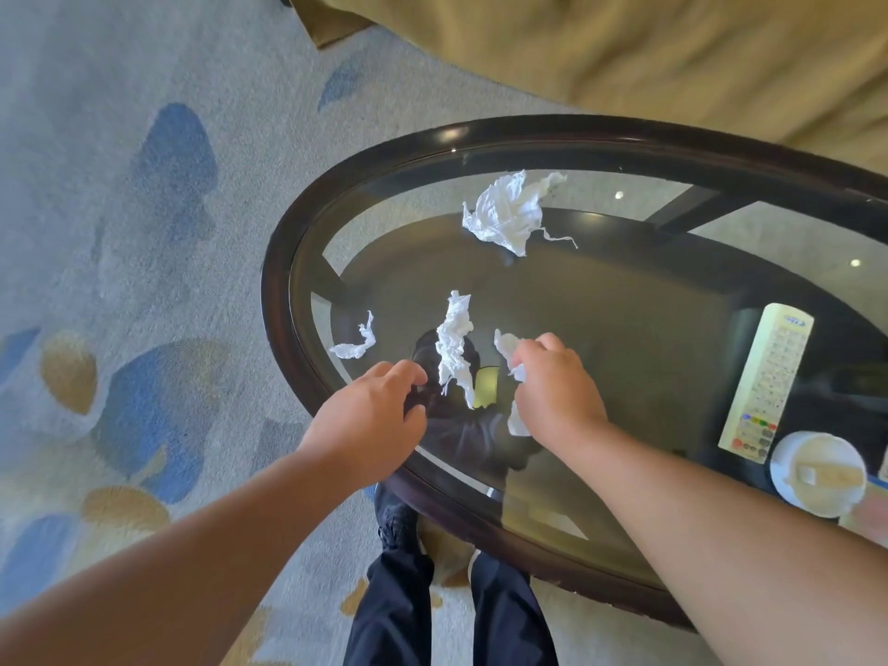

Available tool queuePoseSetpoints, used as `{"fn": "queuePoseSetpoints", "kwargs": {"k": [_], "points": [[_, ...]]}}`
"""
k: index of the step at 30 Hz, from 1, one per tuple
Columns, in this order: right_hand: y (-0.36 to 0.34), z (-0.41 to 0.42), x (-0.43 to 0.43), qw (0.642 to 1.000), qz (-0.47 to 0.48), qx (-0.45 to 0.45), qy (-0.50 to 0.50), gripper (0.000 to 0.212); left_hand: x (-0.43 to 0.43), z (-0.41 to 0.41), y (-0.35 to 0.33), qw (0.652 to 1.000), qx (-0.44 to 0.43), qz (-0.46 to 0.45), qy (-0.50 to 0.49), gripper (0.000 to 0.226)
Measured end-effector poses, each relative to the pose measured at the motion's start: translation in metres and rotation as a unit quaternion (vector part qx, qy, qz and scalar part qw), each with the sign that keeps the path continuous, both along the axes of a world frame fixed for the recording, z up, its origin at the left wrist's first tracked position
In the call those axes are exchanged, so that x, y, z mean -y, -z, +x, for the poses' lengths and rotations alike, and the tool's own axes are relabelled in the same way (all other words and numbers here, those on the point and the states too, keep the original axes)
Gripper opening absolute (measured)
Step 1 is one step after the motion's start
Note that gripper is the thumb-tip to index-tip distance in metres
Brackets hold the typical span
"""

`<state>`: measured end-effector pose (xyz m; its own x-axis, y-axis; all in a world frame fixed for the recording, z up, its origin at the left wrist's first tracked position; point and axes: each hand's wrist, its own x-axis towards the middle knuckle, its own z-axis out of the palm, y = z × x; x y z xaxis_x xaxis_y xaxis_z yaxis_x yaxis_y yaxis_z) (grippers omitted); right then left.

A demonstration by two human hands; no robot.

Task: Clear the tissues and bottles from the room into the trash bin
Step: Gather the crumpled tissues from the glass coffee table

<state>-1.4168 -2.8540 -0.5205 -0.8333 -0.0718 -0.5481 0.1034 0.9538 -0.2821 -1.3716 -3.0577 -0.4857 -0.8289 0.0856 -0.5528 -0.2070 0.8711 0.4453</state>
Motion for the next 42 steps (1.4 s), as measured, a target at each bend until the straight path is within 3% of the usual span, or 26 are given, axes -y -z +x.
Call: {"fn": "queuePoseSetpoints", "kwargs": {"k": [5, 11, 24, 29, 35, 42], "points": [[-0.017, -0.013, 0.011, 0.996, -0.063, -0.022, 0.064, 0.030, 0.003, -0.006, -0.004, 1.000, -0.010, 0.001, -0.007, 0.033], [-0.036, -0.019, 0.046, 0.985, -0.158, -0.070, 0.015, 0.035, 0.014, -0.009, -0.013, 0.999, -0.020, 0.003, -0.026, 0.033], [-0.031, -0.012, 0.073, 0.989, -0.128, -0.063, -0.037, 0.041, 0.045, -0.001, -0.011, 0.997, -0.036, 0.011, -0.063, 0.031], [-0.021, -0.007, 0.075, 0.993, -0.088, -0.066, -0.046, 0.045, 0.051, 0.004, -0.005, 0.997, -0.037, 0.016, -0.067, 0.031], [-0.006, -0.002, 0.073, 0.994, 0.003, 0.006, -0.107, 0.063, 0.055, 0.000, 0.006, 0.995, -0.060, 0.012, -0.080, 0.025], [-0.001, -0.013, 0.072, 0.995, 0.016, -0.008, -0.095, 0.023, 0.054, -0.012, 0.020, 0.996, -0.052, -0.012, -0.077, 0.024]]}}
